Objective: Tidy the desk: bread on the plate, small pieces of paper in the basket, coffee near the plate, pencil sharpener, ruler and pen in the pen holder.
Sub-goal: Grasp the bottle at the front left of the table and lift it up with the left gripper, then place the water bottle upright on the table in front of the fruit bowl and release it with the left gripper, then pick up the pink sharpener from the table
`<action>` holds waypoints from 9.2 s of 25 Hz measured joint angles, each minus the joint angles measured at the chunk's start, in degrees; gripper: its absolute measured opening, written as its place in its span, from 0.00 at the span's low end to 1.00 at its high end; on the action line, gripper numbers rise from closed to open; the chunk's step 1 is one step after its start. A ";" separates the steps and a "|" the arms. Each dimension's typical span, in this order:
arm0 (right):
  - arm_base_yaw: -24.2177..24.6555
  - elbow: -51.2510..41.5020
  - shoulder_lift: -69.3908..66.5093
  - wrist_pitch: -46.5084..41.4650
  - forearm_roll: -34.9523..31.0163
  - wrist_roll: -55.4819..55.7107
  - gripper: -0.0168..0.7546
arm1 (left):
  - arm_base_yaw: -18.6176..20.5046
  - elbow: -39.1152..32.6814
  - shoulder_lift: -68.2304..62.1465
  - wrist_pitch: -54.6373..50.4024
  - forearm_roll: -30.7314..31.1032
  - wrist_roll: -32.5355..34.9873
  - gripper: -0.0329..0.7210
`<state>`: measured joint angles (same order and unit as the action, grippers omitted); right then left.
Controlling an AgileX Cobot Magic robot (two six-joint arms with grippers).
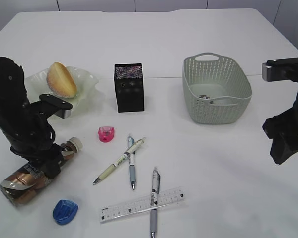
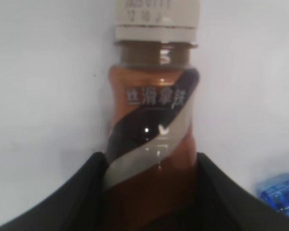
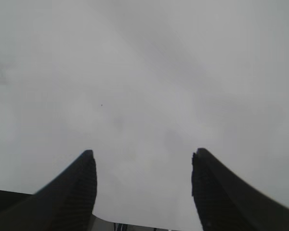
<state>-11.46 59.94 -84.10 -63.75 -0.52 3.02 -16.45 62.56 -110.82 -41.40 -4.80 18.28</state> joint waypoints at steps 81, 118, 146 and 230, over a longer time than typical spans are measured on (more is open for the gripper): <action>0.00 0.00 0.00 0.61 0.00 -0.53 0.61 | 0.00 -35.27 2.87 104.09 7.77 -21.44 0.54; 0.00 0.00 0.00 1.23 0.52 -0.70 0.61 | 0.00 -28.34 -7.92 108.37 9.41 -21.32 0.65; 0.00 0.00 0.00 -0.18 2.28 -0.83 0.62 | 0.00 -28.61 -4.44 107.33 9.75 -19.52 0.80; -8.99 14.44 -1.81 5.08 -17.16 4.75 0.61 | 16.68 -6.98 49.53 -25.23 -8.09 -19.56 0.71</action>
<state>-20.45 74.38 -85.91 -58.67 -17.69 7.77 0.23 55.58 -61.29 -66.63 -12.89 -1.28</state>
